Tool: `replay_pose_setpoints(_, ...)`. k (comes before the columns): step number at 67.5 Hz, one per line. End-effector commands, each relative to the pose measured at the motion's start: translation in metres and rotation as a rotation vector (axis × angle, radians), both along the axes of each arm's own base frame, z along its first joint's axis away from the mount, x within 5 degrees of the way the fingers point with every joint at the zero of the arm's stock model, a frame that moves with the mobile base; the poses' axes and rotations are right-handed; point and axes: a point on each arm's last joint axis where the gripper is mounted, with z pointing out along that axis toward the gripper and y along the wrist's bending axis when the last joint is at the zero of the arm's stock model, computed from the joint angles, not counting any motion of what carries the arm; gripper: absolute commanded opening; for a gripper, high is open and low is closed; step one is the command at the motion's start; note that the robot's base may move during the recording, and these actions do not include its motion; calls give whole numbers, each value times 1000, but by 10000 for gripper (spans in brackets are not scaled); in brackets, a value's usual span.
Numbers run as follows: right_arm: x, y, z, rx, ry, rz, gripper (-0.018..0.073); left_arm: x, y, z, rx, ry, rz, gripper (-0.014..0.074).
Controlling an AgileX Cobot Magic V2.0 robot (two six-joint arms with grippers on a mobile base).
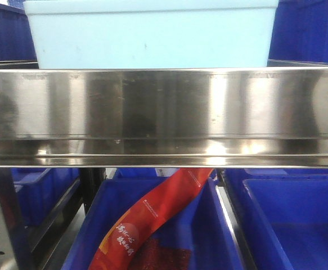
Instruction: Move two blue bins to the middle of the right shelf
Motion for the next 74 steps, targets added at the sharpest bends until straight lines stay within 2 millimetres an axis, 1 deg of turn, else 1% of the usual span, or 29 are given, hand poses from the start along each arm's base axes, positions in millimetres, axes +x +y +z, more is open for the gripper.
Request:
replay_pose_setpoints(1,0,0,1,-4,-24,-4,-161,-1,0,5,-11,-57,4,-111)
replay_pose_setpoints(56,0,-1,1,-15,-26,-13,-161,-1,0,5,-11,-57,4,-111)
replay_pose_setpoints(60,2,-2,-3,-21,-15,-38,-161,-1,0,5,-11,-57,4,-111)
replay_pose_setpoints(68,6,-7,-12,-17,-17,-143,-161,-1,0,5,-11,-57,4,-111)
replay_pose_setpoints(74,9,-12,-29,-6,-16,-233,-161,-1,0,5,-11,-57,4,-111)
